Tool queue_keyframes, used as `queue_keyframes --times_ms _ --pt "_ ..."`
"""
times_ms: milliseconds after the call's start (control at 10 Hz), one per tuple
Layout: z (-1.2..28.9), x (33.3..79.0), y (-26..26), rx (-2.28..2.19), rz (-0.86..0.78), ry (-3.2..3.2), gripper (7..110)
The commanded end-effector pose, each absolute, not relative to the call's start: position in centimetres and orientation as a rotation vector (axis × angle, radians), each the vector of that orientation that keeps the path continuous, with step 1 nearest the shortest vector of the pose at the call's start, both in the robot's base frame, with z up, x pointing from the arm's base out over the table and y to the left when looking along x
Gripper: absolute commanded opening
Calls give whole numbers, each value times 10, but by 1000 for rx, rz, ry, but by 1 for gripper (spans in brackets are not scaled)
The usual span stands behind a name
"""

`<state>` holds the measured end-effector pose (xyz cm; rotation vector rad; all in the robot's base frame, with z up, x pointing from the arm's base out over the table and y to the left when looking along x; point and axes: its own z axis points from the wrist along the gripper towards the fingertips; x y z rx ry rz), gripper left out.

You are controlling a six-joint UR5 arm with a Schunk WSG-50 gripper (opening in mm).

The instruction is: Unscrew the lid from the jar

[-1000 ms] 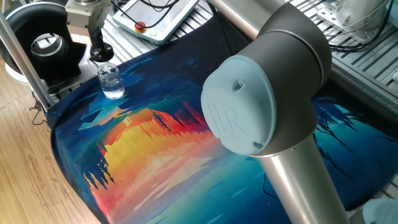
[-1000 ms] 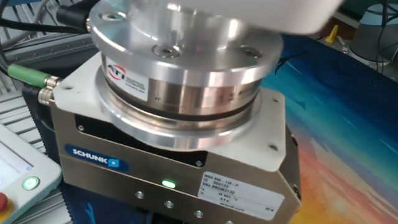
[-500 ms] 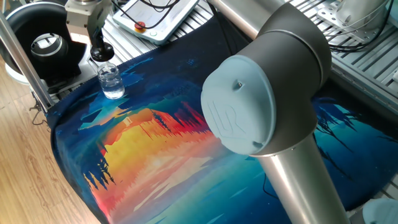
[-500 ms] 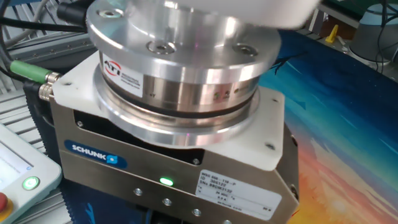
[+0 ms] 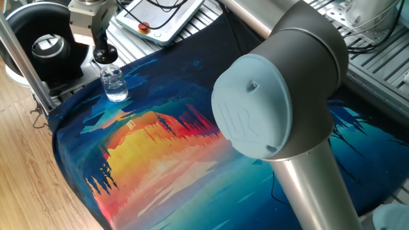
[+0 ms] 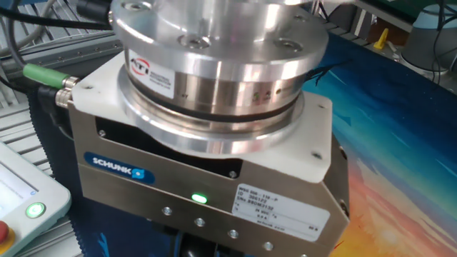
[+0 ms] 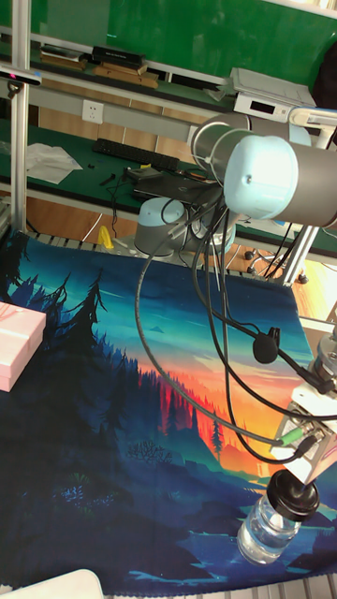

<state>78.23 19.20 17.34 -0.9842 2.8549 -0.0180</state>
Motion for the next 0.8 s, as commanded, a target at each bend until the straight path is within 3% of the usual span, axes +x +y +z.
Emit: queue_keyframes --times_ms 0,700 --pt "173 780 195 -971 7 2856 22" --pt "165 786 196 -975 -8 2858 22"
